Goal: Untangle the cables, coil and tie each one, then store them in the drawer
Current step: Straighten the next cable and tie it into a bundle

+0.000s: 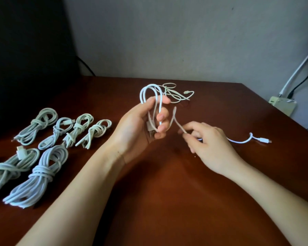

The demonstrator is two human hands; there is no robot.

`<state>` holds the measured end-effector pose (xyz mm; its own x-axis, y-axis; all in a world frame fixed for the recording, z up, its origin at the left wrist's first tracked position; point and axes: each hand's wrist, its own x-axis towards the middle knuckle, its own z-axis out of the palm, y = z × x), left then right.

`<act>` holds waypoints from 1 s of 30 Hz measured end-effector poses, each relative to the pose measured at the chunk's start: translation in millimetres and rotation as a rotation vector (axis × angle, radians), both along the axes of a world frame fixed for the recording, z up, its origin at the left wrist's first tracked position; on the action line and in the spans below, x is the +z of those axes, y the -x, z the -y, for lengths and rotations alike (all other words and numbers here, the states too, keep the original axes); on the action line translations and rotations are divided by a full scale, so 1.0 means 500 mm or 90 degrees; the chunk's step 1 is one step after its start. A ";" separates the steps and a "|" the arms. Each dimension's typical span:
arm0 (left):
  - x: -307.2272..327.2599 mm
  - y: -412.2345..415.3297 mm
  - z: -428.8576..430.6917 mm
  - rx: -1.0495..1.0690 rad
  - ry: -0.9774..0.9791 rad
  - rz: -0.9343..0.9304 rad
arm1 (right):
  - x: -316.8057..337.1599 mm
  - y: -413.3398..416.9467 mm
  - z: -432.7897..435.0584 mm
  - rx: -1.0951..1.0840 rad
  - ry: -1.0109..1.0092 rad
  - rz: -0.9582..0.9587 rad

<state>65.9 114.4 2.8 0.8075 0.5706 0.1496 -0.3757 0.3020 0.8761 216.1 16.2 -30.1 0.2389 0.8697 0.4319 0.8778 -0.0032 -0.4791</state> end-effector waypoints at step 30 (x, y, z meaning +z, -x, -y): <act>-0.013 -0.004 0.012 -0.026 -0.019 -0.130 | 0.014 0.002 0.008 -0.048 -0.073 -0.132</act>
<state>68.0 108.3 -3.7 0.8451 0.5347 -0.0035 -0.1773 0.2863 0.9416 215.1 12.3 -23.2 0.3948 0.7942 0.4620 0.7598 0.0005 -0.6501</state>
